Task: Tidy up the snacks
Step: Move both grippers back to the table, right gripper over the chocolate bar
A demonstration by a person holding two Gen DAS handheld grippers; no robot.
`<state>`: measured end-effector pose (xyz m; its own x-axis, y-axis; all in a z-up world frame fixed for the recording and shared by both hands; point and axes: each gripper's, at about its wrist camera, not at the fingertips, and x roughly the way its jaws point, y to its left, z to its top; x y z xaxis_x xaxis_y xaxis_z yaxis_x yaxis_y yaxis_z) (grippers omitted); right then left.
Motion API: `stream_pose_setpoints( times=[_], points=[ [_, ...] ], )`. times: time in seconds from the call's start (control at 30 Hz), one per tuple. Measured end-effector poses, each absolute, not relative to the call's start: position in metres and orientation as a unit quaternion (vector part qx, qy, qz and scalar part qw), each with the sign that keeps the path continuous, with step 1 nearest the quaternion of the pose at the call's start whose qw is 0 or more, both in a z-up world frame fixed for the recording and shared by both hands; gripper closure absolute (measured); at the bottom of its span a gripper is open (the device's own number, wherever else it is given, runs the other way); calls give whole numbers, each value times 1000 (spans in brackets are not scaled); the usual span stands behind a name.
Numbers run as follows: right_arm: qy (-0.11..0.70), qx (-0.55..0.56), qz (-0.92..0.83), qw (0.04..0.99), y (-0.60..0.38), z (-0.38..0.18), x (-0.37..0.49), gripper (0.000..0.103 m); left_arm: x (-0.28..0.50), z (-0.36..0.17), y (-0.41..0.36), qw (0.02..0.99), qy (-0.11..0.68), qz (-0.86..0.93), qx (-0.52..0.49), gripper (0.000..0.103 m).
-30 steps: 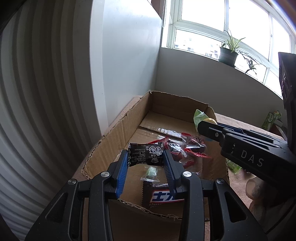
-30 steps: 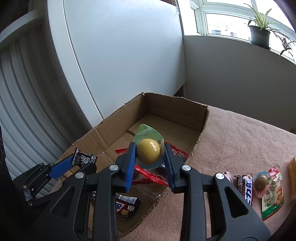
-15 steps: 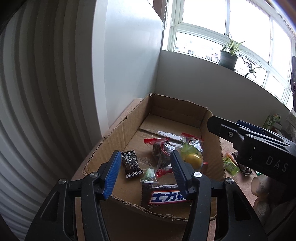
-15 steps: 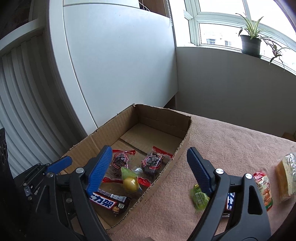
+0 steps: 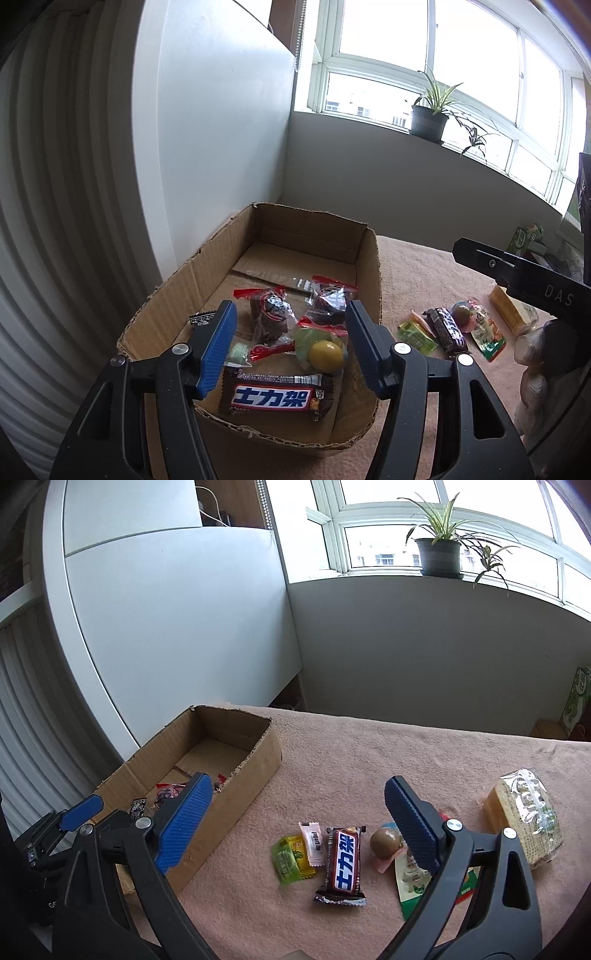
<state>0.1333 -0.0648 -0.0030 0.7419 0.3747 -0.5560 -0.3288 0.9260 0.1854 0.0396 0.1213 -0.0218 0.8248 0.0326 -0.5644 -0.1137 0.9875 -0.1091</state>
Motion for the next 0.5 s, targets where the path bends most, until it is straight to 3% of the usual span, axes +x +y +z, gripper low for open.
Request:
stream_pose_setpoints(
  times=[0.5],
  points=[
    [359,126,167,910,-154,-31,166,7,50,-27,54,951,306,-20,-23,42]
  ],
)
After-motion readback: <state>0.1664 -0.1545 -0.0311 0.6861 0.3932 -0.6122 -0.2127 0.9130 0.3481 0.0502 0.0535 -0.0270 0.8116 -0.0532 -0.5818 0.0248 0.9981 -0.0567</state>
